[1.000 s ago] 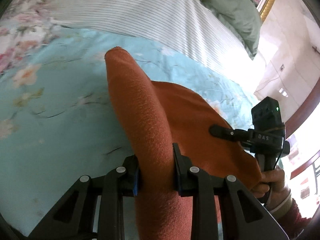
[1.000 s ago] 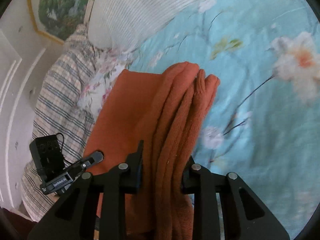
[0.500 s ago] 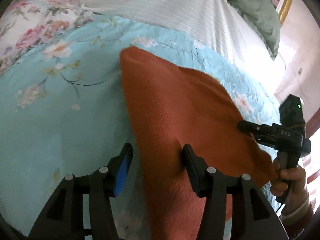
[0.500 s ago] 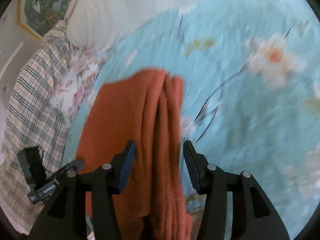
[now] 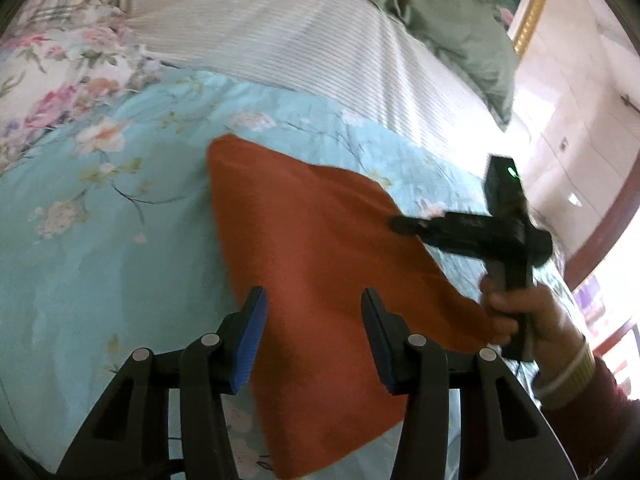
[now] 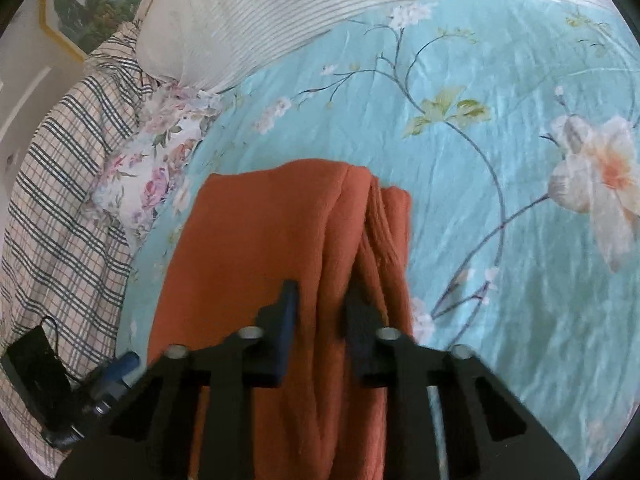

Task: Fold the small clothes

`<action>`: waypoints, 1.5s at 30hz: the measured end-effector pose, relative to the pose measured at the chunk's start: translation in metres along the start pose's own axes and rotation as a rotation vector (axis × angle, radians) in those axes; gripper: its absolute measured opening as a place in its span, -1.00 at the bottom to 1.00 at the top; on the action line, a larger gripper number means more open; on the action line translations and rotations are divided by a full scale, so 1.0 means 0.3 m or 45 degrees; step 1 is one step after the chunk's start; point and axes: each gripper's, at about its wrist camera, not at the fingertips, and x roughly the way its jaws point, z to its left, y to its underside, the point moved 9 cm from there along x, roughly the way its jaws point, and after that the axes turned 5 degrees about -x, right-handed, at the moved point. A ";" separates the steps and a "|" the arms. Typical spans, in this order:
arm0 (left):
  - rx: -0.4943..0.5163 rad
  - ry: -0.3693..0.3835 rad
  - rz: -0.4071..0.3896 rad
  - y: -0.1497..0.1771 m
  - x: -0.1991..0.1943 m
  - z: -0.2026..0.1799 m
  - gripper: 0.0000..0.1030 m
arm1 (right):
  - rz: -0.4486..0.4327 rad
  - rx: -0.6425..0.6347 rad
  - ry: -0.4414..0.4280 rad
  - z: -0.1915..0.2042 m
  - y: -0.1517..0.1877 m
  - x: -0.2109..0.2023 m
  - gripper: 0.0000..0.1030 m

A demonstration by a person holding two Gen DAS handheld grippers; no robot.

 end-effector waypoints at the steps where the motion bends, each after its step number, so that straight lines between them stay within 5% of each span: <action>1: 0.005 0.002 0.015 0.005 0.009 -0.005 -0.06 | -0.018 0.002 -0.023 0.009 -0.009 -0.014 -0.76; 7: 0.053 0.025 0.033 0.006 0.016 -0.048 -0.06 | -0.271 -0.038 -0.106 0.067 -0.039 -0.207 -0.78; 10: 0.089 0.008 0.078 0.031 0.053 -0.059 -0.09 | -0.203 0.024 -0.017 -0.036 0.012 -0.156 -0.78; 16: 0.141 -0.091 0.169 0.103 0.144 -0.042 -0.26 | -0.138 0.141 -0.013 -0.157 0.085 -0.038 -0.77; 26: 0.116 -0.112 0.164 0.107 0.174 -0.023 -0.29 | -0.136 0.124 0.086 -0.142 0.075 -0.080 -0.61; 33: 0.064 -0.091 0.117 0.061 0.096 -0.032 -0.29 | -0.276 0.071 0.095 -0.051 0.025 -0.222 -0.60; 36: 0.032 -0.086 0.071 -0.005 0.083 -0.015 -0.31 | -0.222 0.032 -0.006 0.034 -0.005 -0.166 -0.60; 39: -0.024 -0.104 0.070 -0.065 0.130 0.017 -0.31 | -0.169 0.004 0.014 0.066 -0.023 -0.077 -0.60; 42: -0.080 -0.135 0.133 -0.094 0.217 0.058 -0.40 | -0.104 0.045 0.116 -0.005 -0.012 0.010 -0.61; 45: -0.068 -0.182 0.202 -0.087 0.294 0.080 -0.41 | -0.124 0.095 0.067 -0.067 0.002 0.043 -0.79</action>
